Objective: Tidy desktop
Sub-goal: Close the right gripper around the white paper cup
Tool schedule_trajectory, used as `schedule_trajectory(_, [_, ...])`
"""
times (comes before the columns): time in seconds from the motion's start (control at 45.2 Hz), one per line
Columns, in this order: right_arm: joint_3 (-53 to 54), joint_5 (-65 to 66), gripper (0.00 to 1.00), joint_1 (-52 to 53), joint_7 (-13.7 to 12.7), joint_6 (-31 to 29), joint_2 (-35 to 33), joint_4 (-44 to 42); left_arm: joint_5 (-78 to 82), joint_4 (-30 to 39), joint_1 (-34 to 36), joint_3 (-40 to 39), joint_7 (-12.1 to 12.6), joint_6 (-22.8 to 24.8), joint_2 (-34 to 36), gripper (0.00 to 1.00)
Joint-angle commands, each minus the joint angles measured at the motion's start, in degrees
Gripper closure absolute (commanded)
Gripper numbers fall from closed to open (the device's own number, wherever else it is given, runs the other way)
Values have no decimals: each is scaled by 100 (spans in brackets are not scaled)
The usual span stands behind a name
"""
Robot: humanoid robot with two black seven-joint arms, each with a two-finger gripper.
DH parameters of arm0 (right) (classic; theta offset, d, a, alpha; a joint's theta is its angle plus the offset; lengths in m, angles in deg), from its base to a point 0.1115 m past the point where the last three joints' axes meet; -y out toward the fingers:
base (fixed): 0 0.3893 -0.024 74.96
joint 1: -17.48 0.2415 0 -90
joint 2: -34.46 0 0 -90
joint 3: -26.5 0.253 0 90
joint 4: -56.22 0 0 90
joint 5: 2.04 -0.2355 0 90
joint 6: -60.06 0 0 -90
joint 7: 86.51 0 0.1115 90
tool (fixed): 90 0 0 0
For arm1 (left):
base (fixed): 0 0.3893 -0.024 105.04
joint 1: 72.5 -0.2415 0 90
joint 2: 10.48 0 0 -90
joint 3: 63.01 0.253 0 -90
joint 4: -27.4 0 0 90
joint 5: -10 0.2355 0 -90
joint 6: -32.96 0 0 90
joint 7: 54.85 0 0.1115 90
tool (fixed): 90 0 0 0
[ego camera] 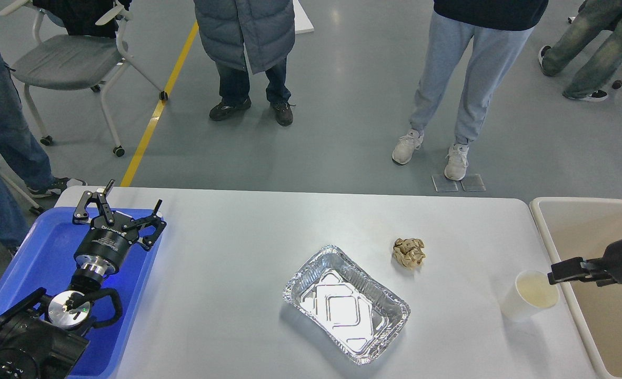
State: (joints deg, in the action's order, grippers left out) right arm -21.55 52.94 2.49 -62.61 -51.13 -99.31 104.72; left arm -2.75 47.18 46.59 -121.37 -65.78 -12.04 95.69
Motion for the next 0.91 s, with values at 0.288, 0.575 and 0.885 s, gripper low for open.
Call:
schedule_trajectory(0.288, [85,-92,0,-522,1,221,404,-393,0,0,0,0,-6,0,0,0])
schedule_trajectory(0.575, [155,-101,1,-759,1,388,475,-613,0,0,0,0,-6,0,0,0])
schedule_trajectory(0.885, [138,-92,20,-786,36,599,536,-604,0,0,0,0,3,0,0,0])
